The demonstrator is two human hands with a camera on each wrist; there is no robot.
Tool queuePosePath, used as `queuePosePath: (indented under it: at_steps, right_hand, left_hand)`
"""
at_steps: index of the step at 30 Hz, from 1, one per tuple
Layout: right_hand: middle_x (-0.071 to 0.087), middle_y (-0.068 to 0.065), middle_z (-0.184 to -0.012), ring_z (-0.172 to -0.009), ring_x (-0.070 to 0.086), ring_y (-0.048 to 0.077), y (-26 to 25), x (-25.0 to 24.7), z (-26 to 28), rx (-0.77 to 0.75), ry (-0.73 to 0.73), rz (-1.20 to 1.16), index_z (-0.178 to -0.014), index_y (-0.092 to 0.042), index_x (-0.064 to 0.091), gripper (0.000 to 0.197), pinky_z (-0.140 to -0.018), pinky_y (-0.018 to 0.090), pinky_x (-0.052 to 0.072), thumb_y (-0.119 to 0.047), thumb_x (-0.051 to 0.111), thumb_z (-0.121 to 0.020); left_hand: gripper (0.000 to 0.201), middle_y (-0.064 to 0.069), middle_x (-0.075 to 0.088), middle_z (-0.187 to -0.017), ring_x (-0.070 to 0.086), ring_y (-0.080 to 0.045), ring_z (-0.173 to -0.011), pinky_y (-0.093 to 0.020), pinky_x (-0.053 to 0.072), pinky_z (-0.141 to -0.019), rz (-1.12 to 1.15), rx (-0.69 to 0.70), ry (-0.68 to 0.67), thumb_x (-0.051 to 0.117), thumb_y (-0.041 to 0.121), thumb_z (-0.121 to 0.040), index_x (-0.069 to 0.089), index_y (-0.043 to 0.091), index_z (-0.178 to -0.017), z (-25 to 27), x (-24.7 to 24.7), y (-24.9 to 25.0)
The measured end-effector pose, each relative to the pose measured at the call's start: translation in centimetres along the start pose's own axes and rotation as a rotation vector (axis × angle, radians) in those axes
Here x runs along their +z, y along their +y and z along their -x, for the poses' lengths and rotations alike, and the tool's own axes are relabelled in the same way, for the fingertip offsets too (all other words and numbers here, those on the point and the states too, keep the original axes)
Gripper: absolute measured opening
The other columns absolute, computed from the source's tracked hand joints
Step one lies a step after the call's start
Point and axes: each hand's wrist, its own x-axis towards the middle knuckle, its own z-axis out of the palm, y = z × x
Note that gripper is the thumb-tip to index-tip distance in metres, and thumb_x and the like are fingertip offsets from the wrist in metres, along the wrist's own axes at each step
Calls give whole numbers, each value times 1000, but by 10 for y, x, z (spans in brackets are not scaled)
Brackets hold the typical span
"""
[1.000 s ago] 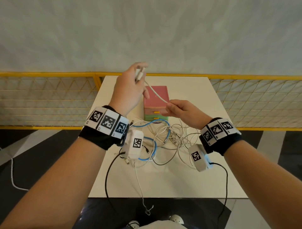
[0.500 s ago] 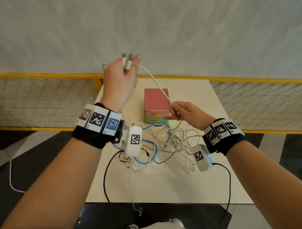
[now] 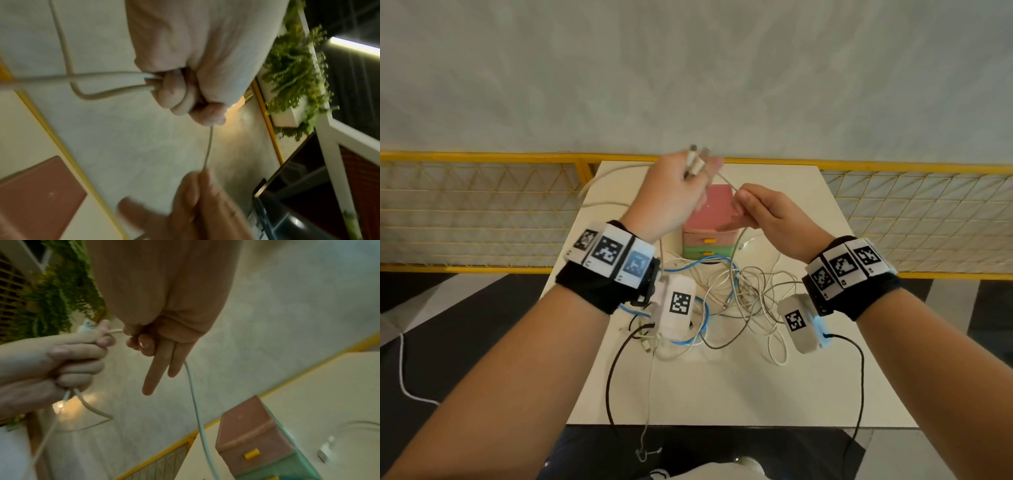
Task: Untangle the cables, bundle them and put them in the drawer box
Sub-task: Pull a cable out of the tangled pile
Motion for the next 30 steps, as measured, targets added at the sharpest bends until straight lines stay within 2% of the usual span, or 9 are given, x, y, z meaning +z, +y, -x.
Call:
queuePosePath:
  at_steps: [3, 6, 10, 13, 16, 22, 24, 26, 30]
  right_hand:
    - [38, 3, -68, -76, 68, 17, 17, 3, 2, 65, -2, -18, -76, -13, 43, 33, -64, 20, 36, -23, 27, -104]
    - [36, -1, -66, -74, 65, 25, 23, 5, 3, 55, -49, 63, -74, -13, 43, 34, -60, 14, 34, -23, 28, -104]
    - [41, 4, -68, -74, 62, 15, 11, 11, -5, 23, -105, 60, -75, -9, 45, 33, -76, 21, 49, -23, 33, -103]
    - [59, 7, -73, -70, 59, 10, -3, 10, -12, -77, -117, 146, -84, -10, 56, 28, -73, 23, 46, -23, 38, -101]
    - [49, -6, -67, -72, 59, 16, -5, 8, -11, -116, -118, 193, -75, -21, 48, 29, -65, 28, 39, -17, 37, -102]
    - [50, -3, -70, -73, 56, 4, 25, 11, -7, -50, -72, 59, -80, -13, 47, 30, -82, 30, 45, -21, 31, -103]
    - [53, -1, -71, -89, 66, 9, 45, 10, -4, 24, -84, 63, -79, -14, 48, 33, -89, 42, 48, -28, 30, -103]
    - [56, 2, -72, -101, 67, 18, 63, 9, 4, 119, -97, 102, -79, -12, 49, 37, -93, 49, 47, -34, 30, -102]
    - [59, 3, -78, -90, 62, 6, 70, 6, 11, 107, -75, 232, -79, -13, 52, 34, -82, 34, 45, -26, 32, -103]
  left_hand:
    - [34, 9, 48, -44, 42, -2, -36, -16, 33, -45, 176, -22, 238, 53, 30, -99, 50, 17, -68, -8, -18, -1]
    - [28, 10, 49, -43, 44, -3, -34, -15, 33, -44, 161, -34, 341, 51, 26, -100, 56, 11, -77, -7, -23, -7]
    - [16, 8, 59, -52, 54, -2, -37, -13, 38, -45, -30, 18, 67, 48, 27, -101, 60, 16, -101, 1, -6, -4]
    - [23, 10, 57, -56, 60, -8, -57, -25, 45, -63, -256, 32, -126, 50, 40, -99, 56, 22, -85, 10, 11, -3]
    - [32, 11, 51, -57, 53, -14, -59, -30, 41, -63, -372, 61, -106, 52, 41, -98, 53, 18, -75, 5, 4, -3]
    - [39, 1, 63, -65, 55, -11, -52, -28, 46, -60, -404, 202, 153, 54, 41, -96, 66, 5, -87, -1, -16, -3]
    - [35, 2, 66, -71, 51, 4, -51, -12, 41, -58, -316, 198, 298, 54, 38, -97, 68, 6, -96, -1, -25, 1]
    - [33, 10, 61, -63, 51, 2, -49, -14, 39, -58, -242, 147, 395, 52, 37, -98, 67, 8, -95, -6, -39, 3]
    - [33, 11, 51, -51, 50, 3, -43, -26, 37, -57, -253, 85, 373, 51, 37, -99, 55, 13, -78, -4, -45, -5]
